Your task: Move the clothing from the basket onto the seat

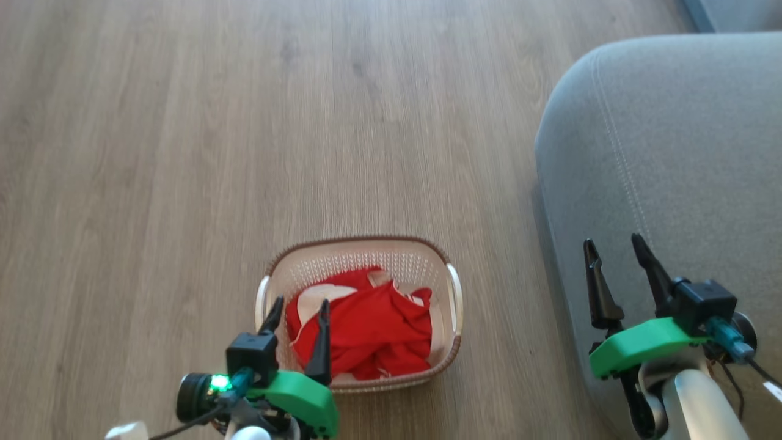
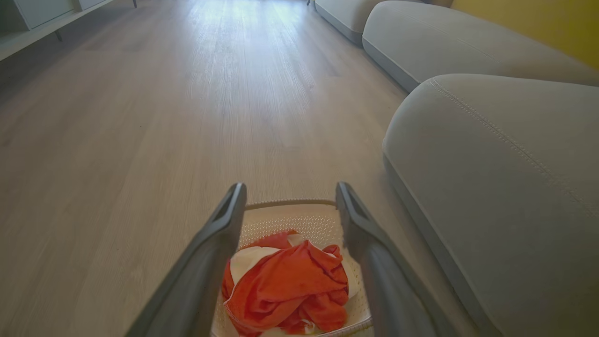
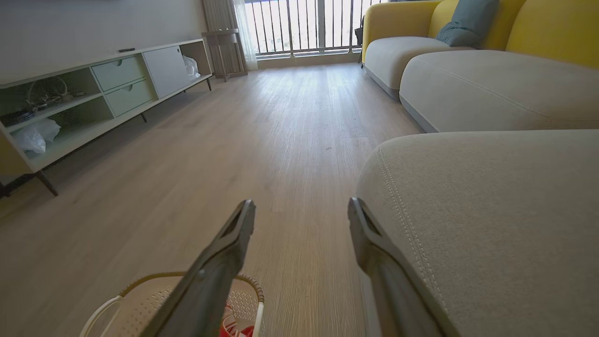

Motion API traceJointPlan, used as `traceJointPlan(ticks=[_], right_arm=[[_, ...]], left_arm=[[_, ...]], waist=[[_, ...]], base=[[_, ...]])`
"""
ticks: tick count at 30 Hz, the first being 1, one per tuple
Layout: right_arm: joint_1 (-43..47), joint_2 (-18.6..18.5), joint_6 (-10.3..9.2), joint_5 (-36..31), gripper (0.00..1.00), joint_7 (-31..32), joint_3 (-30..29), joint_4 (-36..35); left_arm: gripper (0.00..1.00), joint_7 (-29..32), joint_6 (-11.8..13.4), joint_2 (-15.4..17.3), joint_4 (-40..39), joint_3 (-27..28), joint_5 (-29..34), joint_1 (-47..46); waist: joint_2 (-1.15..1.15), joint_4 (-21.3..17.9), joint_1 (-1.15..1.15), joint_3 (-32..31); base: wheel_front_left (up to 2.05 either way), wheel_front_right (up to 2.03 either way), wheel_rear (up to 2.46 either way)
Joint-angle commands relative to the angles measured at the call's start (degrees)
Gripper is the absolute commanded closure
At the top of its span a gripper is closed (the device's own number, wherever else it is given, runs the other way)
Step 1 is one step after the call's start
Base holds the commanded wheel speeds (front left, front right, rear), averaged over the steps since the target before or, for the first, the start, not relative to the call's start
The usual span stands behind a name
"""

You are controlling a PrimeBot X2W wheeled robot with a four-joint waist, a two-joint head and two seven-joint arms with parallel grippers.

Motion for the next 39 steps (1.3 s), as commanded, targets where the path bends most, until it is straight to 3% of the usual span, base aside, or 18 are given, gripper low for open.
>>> traceJointPlan(ticks=[1,14,22,26,31,39], right_arm=[[-3.9,-0.1,0.0,-0.7,0.0,-0.5,1.1,-1.8],[-8.7,-1.8,0.0,-0.2,0.0,-0.5,0.5,-2.6],[-12.0,-0.9,0.0,1.3,0.0,-0.5,2.1,-3.8],[-13.3,-0.3,0.0,2.1,0.0,-0.5,3.6,-4.3],[-15.0,-0.1,0.0,3.6,0.0,-0.5,4.1,-4.7],[-17.4,0.0,0.0,7.8,0.0,-0.5,7.8,-5.8]], left_arm=[[0.0,-0.3,-0.2,0.4,-0.7,0.6,0.0,-3.5],[0.0,-0.3,-0.4,0.4,11.2,-3.6,6.7,-15.7],[0.0,-0.3,-2.6,1.3,24.9,-5.6,13.1,-27.5],[0.0,-0.3,-0.5,3.4,33.0,-7.5,17.5,-35.9],[0.0,-0.3,-0.9,4.9,42.4,-8.6,18.9,-43.6],[0.0,-0.3,0.4,7.8,53.3,-11.1,22.0,-54.3]], waist=[[0.0,-0.5,0.0,3.2],[0.0,-3.7,0.0,20.7],[0.0,-7.4,0.0,32.5],[0.0,-9.9,0.0,38.4],[0.0,-12.3,0.0,42.9],[0.0,-15.6,0.0,49.0]], base=[[0.0,0.0,0.0],[0.0,0.0,0.0],[0.0,0.0,0.0],[0.0,0.0,0.0],[0.0,0.0,0.0],[0.0,0.0,0.0]])
